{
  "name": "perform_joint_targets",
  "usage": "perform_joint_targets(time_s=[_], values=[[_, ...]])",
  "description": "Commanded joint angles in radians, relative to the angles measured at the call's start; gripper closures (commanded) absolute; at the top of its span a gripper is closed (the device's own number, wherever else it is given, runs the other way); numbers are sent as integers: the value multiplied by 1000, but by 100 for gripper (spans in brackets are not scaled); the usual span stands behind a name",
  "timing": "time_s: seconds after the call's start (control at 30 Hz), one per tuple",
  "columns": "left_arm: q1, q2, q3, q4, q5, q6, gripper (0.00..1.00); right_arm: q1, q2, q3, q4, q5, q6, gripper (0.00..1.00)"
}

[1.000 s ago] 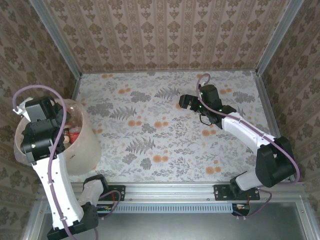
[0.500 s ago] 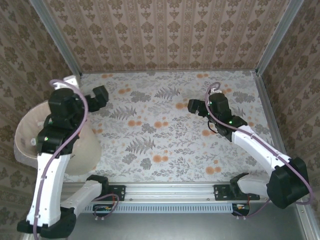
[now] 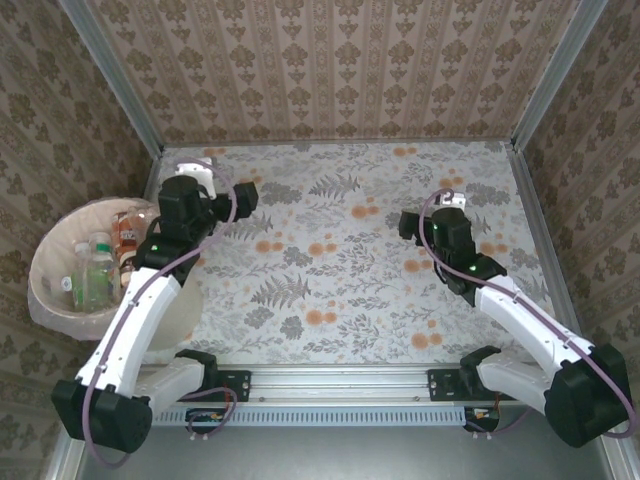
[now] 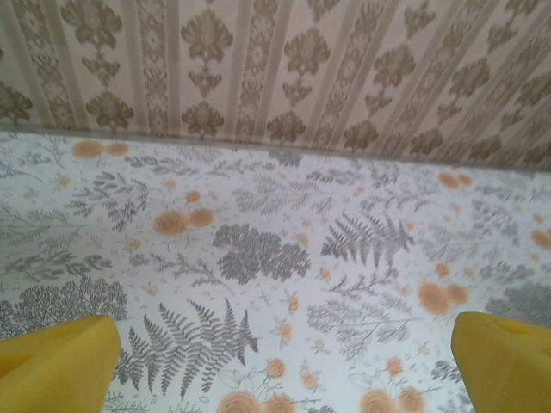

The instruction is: Put the plastic bottles in the bin

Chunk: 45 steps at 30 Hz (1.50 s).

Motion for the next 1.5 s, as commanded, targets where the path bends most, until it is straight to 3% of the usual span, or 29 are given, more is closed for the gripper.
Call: perform_joint_targets(time_s=[0.0,0.13,0.3,0.37,0.43,0.57,0.7,0.87,1.03,1.13,1.2,1.23,1.33,1.37,1.43,1.47], values=[[-7,12,-55,117,-9,91,0,-20,-17,-38,71,99,-62,0],[2,30,-143,184,-87,145,0,-53,-5,-91,149,130,-131,0],[66,62,-273,294,-73,215,0,-146,56,-160,242,132,-215,0],[85,64,-346,383,-23,284,0,-192,90,-204,322,89,-274,0],[97,67,-406,451,-60,313,0,-243,127,-236,384,27,-292,0],[196,109,-471,505,-28,283,0,-327,171,-253,443,-126,-284,0],[255,181,-538,652,28,285,0,-367,206,-297,636,-229,-297,0],[262,295,-538,772,62,329,0,-376,279,-322,829,-333,-315,0],[270,379,-531,915,102,379,0,-377,382,-341,969,-387,-327,0],[293,457,-569,1035,183,384,0,-375,431,-362,1049,-387,-330,0],[295,516,-642,1247,159,378,0,-373,464,-373,1097,-385,-328,0],[299,505,-656,1258,148,364,0,-368,478,-376,1117,-379,-332,0],[301,509,-621,1210,9,312,0,-361,476,-350,1060,-359,-334,0],[295,503,-581,1116,-36,301,0,-359,482,-330,1033,-341,-331,0],[246,512,-583,1132,-133,330,0,-346,482,-266,909,-272,-325,0],[244,505,-583,1123,-157,317,0,-329,486,-269,929,-239,-336,0]])
